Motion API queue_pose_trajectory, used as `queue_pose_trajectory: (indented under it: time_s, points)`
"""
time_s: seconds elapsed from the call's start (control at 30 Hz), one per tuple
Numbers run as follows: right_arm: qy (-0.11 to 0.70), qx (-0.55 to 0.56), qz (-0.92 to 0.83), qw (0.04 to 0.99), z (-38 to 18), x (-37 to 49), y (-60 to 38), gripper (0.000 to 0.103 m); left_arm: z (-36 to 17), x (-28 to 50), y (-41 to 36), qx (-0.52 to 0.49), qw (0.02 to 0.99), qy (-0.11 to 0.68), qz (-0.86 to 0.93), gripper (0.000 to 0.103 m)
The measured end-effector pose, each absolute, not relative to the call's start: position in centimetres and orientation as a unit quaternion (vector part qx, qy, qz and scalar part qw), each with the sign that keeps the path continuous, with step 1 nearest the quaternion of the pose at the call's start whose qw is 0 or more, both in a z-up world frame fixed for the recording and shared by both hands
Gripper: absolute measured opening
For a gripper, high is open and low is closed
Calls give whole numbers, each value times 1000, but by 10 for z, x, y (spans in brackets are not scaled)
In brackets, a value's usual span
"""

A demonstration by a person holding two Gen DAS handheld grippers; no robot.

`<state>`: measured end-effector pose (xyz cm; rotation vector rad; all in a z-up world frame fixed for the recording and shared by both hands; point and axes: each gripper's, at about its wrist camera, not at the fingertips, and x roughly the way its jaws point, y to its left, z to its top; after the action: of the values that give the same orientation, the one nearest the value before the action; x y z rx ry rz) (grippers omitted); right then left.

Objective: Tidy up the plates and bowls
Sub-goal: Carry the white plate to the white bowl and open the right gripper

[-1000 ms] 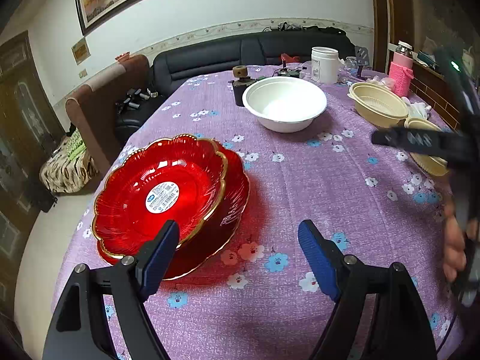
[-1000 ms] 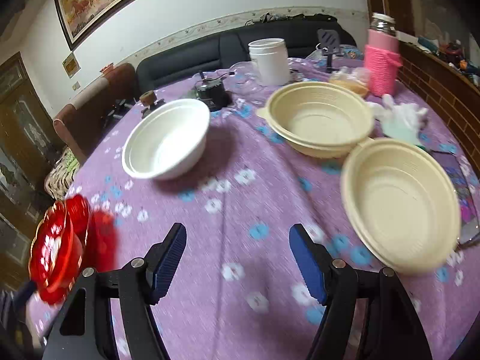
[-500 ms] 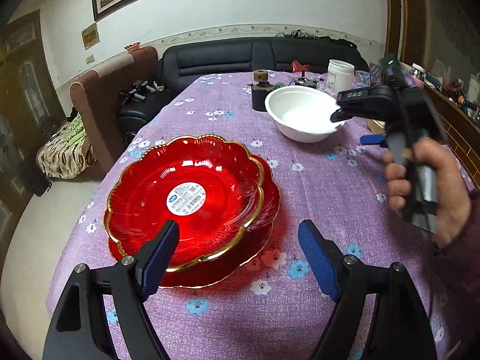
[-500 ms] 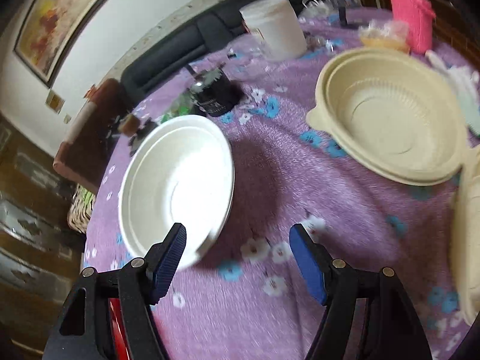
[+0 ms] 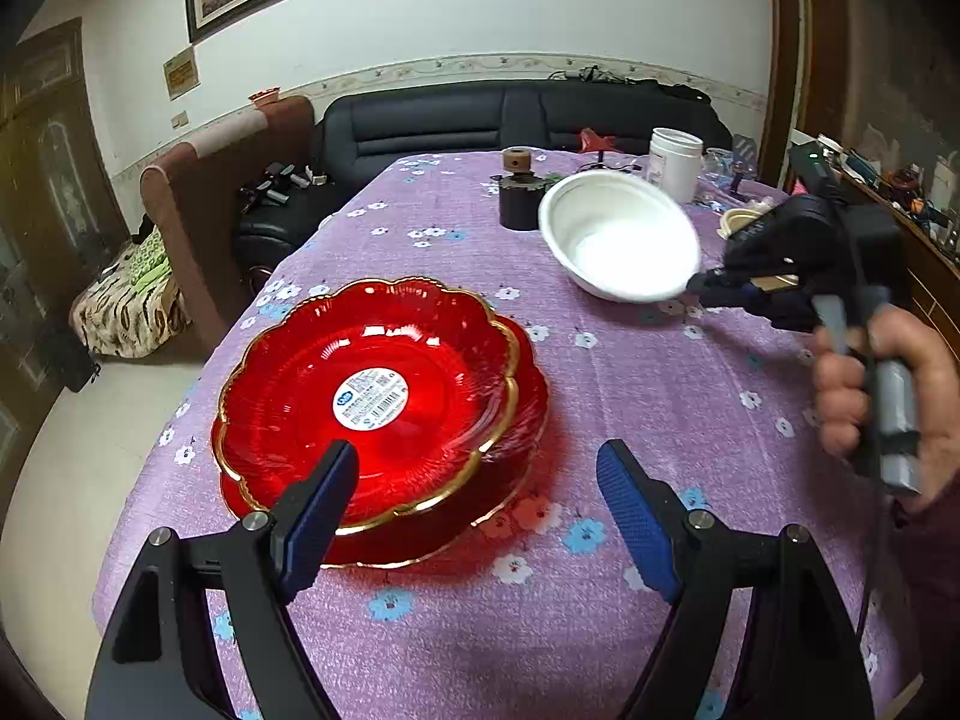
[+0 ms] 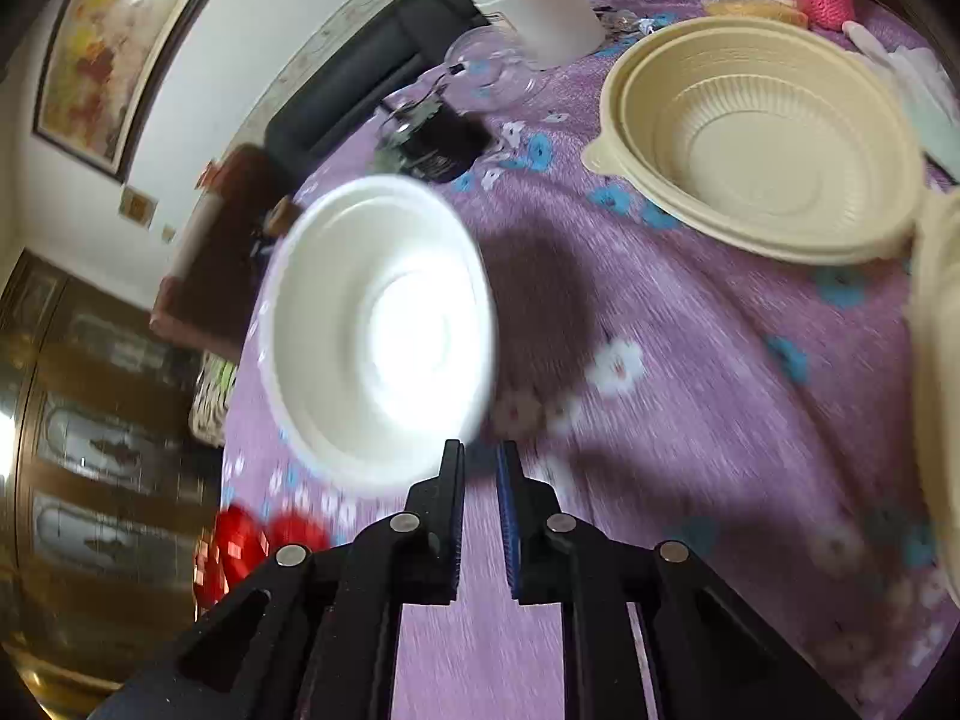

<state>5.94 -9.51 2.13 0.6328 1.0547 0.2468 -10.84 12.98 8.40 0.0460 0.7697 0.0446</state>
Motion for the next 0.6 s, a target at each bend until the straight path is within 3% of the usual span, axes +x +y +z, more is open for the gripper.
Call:
queue_pose_trajectory:
  time_s: [0.37,0.4,0.5,0.6]
  points:
    - [484,277,157,815,40,-13,-134,11,91,-124,118,3,926,377,1,82]
    - [480,278,157,817,42,-12,-134,18,91,-124,115,1,925,380,-3,82]
    - [451,274,143,837,49,0,-129,61,92,-128,109,4,924,381,-13,82]
    - [432,265,124,853,50,19,-117,62,94,-131,110,8,926,377,-9,83]
